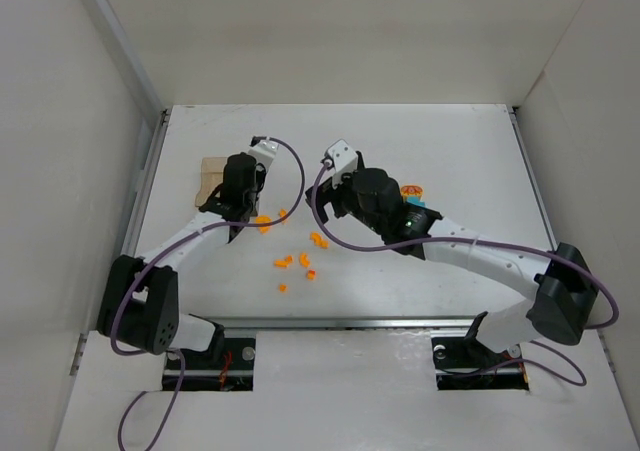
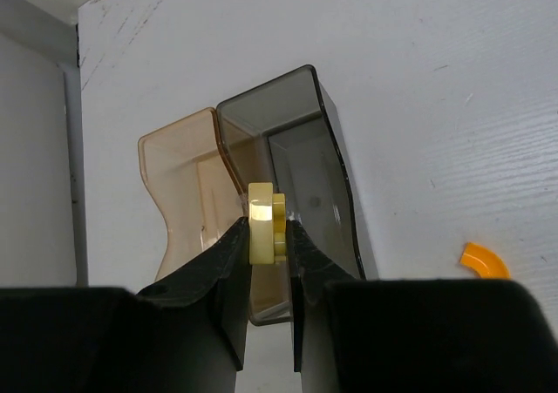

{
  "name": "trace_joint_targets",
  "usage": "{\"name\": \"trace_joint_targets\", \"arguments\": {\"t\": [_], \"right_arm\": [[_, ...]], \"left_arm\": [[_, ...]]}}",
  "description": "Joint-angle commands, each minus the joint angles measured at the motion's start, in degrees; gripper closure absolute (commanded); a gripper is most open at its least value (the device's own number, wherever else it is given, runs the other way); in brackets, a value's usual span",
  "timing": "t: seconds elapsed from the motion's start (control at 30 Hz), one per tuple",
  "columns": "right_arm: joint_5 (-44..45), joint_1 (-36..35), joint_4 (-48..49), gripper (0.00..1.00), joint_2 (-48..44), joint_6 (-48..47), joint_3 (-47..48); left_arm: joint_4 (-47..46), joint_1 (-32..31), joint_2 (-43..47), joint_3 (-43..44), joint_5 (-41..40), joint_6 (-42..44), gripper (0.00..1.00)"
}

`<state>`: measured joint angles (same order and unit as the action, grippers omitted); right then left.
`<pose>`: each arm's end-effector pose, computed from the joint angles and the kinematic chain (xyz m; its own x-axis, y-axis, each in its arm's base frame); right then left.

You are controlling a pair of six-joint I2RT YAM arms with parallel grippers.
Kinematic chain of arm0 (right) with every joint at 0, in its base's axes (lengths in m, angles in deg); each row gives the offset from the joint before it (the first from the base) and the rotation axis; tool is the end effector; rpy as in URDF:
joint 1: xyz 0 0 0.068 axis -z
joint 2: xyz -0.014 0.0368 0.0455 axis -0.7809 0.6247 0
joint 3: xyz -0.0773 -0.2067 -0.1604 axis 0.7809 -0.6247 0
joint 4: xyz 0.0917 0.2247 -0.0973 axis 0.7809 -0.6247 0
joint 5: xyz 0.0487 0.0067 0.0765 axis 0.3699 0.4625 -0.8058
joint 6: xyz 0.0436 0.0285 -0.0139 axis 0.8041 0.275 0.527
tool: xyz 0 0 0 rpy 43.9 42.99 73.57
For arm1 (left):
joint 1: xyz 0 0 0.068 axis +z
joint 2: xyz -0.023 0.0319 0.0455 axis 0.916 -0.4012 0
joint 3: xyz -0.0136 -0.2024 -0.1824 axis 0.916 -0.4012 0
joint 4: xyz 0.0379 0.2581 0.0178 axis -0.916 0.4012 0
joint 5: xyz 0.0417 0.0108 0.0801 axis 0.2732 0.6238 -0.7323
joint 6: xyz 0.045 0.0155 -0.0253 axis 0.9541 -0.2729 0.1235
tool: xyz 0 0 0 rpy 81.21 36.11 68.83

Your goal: Sort the legos into containers by color

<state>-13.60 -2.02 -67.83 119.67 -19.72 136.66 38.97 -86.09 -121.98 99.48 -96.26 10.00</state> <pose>0.2099 0.2684 0.3228 -0.1316 -0.2225 -0.9660 -0.6489 0.7560 -0.0858 0.2935 -0.0944 0.2578 -0.2551 0.4583 -0.8514 0.1704 0.8881 0.4270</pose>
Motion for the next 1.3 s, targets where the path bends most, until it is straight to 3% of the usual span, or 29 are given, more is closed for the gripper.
{"name": "trace_joint_targets", "arguments": {"t": [0.0,0.17,0.27,0.33,0.5,0.63,0.83,1.0,1.13,1.2,1.27], "right_arm": [[1.6,-0.6,2.9,0.0,-2.4,0.8,-0.5],[1.6,-0.6,2.9,0.0,-2.9,0.8,-1.0],[2.1,-0.6,2.9,0.0,-2.9,0.8,-1.6],[2.6,-0.6,2.9,0.0,-3.5,0.8,-2.2],[3.2,-0.6,2.9,0.0,-4.6,0.8,-2.7],[3.8,-0.6,2.4,0.0,-5.2,0.8,-2.7],[4.3,-0.6,1.8,0.0,-5.8,0.8,-3.2],[4.3,-0.6,-0.4,0.0,-4.7,2.5,-3.7],[3.8,-0.6,-0.4,0.0,-4.7,3.5,-4.4],[0.0,0.5,-0.4,0.0,-3.3,4.1,-4.9],[-9.1,4.1,-2.3,0.0,0.6,4.9,-4.1]], "left_arm": [[-2.8,0.2,0.2,-0.3,-0.1,-1.1,1.0],[-1.5,0.2,-1.0,-0.3,2.6,-3.0,1.0],[-1.5,0.2,-1.5,-0.3,2.6,-3.6,0.94],[-1.0,0.2,-1.5,-0.3,3.1,-3.6,0.87],[-1.0,0.2,-1.5,-0.3,3.1,-3.6,0.48],[-0.5,0.2,-2.1,0.9,1.0,-4.9,0.38],[2.9,0.2,-2.1,4.7,-1.5,-7.9,0.4],[8.2,0.2,-2.1,7.2,-0.9,-10.7,0.63],[12.2,0.2,-0.7,7.7,2.3,-12.0,0.67],[14.2,0.2,-0.1,9.2,6.6,-12.0,0.67],[17.7,0.2,0.4,11.1,9.0,-12.0,0.67]]}}
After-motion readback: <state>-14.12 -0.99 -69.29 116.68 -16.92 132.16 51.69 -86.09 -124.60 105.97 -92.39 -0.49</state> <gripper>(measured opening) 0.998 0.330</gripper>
